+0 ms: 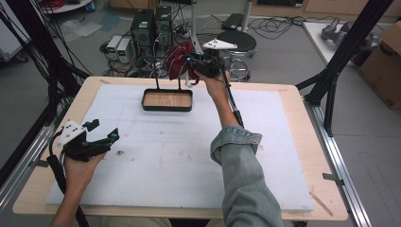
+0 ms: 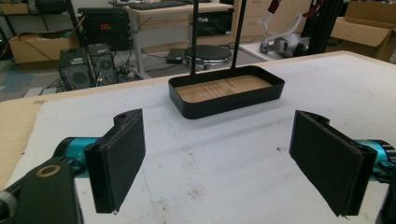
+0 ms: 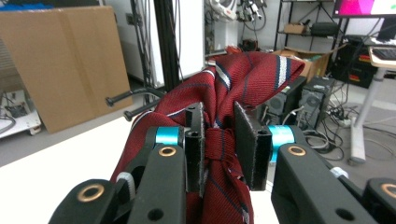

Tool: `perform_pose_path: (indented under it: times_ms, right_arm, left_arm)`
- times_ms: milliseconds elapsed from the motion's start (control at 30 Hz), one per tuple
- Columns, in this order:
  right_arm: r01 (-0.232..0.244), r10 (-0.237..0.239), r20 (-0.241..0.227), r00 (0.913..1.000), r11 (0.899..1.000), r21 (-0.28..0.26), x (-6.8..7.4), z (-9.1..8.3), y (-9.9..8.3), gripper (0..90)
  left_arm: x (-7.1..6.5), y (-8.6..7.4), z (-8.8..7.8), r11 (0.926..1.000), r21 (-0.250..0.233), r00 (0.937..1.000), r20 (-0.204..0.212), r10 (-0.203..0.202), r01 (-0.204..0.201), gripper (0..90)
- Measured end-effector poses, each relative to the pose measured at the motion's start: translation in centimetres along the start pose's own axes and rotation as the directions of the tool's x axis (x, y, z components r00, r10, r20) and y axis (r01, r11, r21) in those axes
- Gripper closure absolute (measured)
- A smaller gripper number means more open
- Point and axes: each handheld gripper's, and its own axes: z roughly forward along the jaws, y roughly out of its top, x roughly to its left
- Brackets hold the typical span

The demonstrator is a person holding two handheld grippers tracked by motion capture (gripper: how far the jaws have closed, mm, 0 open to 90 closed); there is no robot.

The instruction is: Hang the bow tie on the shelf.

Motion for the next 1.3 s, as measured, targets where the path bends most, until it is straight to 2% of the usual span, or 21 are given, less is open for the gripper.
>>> perform_pose_path:
  times_ms: [67, 167, 233, 300, 333, 400, 500, 533, 600, 667, 733, 967, 1033, 1133, 1300]
  right_arm:
    - [-0.011, 0.011, 0.010, 0.9999, 1.000, 0.001, -0.2, 0.0, -0.1, 74.2]
    - [-0.003, 0.003, 0.027, 0.9996, 1.000, 0.017, -0.4, 0.1, -0.2, 74.2]
    - [-0.004, 0.002, 0.038, 0.9993, 0.999, 0.047, -0.8, 0.1, -0.6, 74.1]
    - [-0.009, 0.007, 0.035, 0.9994, 0.999, 0.051, -1.0, 0.0, -0.6, 74.1]
    - [0.010, -0.012, 0.033, 0.9994, 0.998, 0.067, -1.1, -0.1, -0.8, 74.0]
    - [0.011, -0.013, 0.031, 0.9994, 0.997, 0.073, -1.1, -0.1, -0.8, 74.1]
    - [0.050, -0.051, 0.012, 0.9986, 0.992, 0.112, -1.2, -0.2, -1.1, 74.0]
    - [0.050, -0.051, 0.012, 0.9986, 0.992, 0.112, -1.2, -0.2, -1.1, 74.0]
    - [0.056, -0.058, 0.011, 0.9983, 0.988, 0.147, -1.7, -0.2, -1.5, 73.8]
    - [0.051, -0.052, -0.001, 0.9987, 0.987, 0.152, -1.9, -0.4, -1.8, 73.6]
    - [0.065, -0.065, -0.004, 0.9979, 0.985, 0.160, -2.1, -0.6, -2.0, 73.6]
    - [0.101, -0.099, -0.023, 0.9949, 0.973, 0.209, -2.7, -1.0, -3.3, 73.7]
    - [0.120, -0.119, -0.019, 0.9927, 0.965, 0.235, -2.6, -0.8, -3.6, 73.6]
    - [0.149, -0.151, -0.013, 0.9884, 0.952, 0.267, -2.4, -0.4, -4.1, 73.4]
    - [0.174, -0.182, 0.004, 0.9832, 0.943, 0.285, -1.6, 0.6, -4.6, 72.5]
  left_arm:
    - [0.0, 0.0, 0.0, 1.0000, -0.001, 1.0000, 0.000, -0.003, 0.003, 18.8]
    - [0.0, 0.0, -0.1, 1.0000, -0.002, 1.0000, -0.002, -0.002, 0.002, 18.8]
    - [0.0, -0.1, -0.1, 1.0000, 0.001, 1.0000, 0.000, 0.000, 0.000, 18.8]
    - [0.0, -0.1, -0.1, 1.0000, 0.001, 1.0000, -0.001, 0.000, 0.000, 18.9]
    - [0.0, -0.1, -0.1, 1.0000, 0.003, 1.0000, -0.001, 0.000, 0.000, 18.8]
    - [-0.1, -0.1, 0.0, 1.0000, 0.004, 1.0000, 0.000, -0.001, 0.001, 18.8]
    - [-0.1, -0.2, 0.0, 1.0000, 0.007, 1.0000, 0.002, 0.004, -0.004, 18.9]
    - [-0.1, -0.2, 0.0, 0.9999, 0.009, 1.0000, 0.002, 0.005, -0.005, 18.9]
    - [-0.2, -0.2, 0.1, 0.9999, 0.010, 1.0000, 0.006, 0.002, -0.002, 18.9]
    - [-0.2, -0.2, 0.1, 0.9998, 0.016, 0.9999, 0.007, 0.008, -0.008, 18.9]
    - [-0.2, -0.2, 0.1, 0.9999, 0.011, 1.0000, 0.005, 0.000, 0.000, 18.9]
    - [-0.3, -0.3, 0.2, 0.9998, 0.018, 1.0000, 0.007, 0.007, -0.007, 18.9]
    - [-0.4, -0.3, 0.4, 0.9998, 0.020, 0.9999, 0.009, 0.009, -0.009, 18.9]
    - [-0.4, -0.3, 0.4, 0.9997, 0.023, 0.9999, 0.009, 0.007, -0.008, 18.9]
    - [-0.3, -0.3, 0.3, 0.9998, 0.018, 0.9999, 0.008, 0.006, -0.006, 18.9]
